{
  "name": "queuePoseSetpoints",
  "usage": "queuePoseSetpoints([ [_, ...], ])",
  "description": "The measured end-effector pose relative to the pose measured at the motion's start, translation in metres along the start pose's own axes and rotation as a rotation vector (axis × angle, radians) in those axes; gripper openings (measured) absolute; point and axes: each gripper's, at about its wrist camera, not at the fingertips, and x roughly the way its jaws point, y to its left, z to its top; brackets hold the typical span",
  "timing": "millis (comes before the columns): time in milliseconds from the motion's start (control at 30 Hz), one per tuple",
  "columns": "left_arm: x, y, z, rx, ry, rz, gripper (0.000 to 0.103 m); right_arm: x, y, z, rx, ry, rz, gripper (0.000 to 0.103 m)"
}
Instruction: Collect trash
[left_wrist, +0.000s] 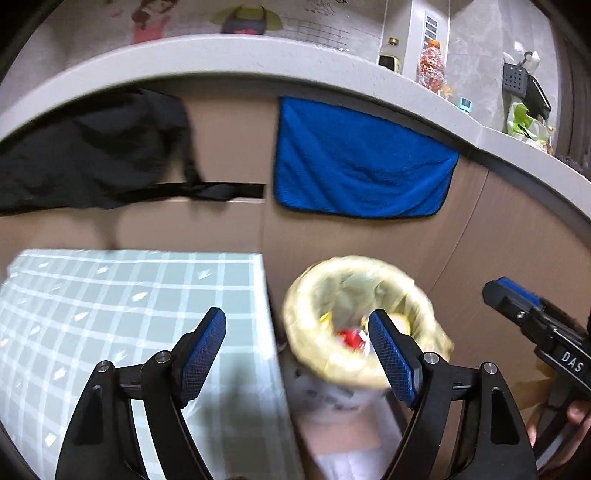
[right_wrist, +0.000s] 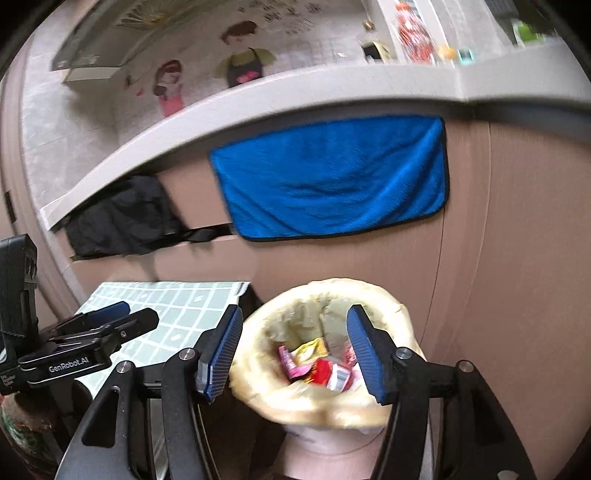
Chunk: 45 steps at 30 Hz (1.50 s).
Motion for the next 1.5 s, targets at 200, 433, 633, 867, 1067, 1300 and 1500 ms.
queuePoseSetpoints([
  [200, -0.084, 0.014, -0.035, -0.029, -0.091, 0.144, 0.079, -0.053, 0.042, -0.030, -0.039, -0.027, 0.013, 0.061],
  [433, -0.154, 0.013, -0.072, 0.029, -0.151, 0.234, 0.079, -0.095, 0.094, -0.060, -0.117, 0.001, 0.049, 0.062],
  [633, -0.194, 0.012, -0.088, 0.036, -0.210, 0.256, 0.079, -0.127, 0.121, -0.076, -0.144, -0.029, 0.055, 0.062],
  [867, -0.221, 0.017, -0.096, 0.005, -0.233, 0.265, 0.079, -0.143, 0.133, -0.084, -0.149, -0.035, 0.052, 0.062],
  [1067, -0.226, 0.020, -0.100, -0.003, -0.229, 0.264, 0.079, -0.151, 0.137, -0.081, -0.152, -0.046, 0.062, 0.062],
  [1300, -0.228, 0.021, -0.103, -0.017, -0.225, 0.259, 0.079, -0.158, 0.140, -0.081, -0.166, -0.063, 0.058, 0.062],
  [1500, -0.229, 0.020, -0.106, -0.012, -0.222, 0.255, 0.079, -0.159, 0.142, -0.081, -0.160, -0.063, 0.059, 0.062],
])
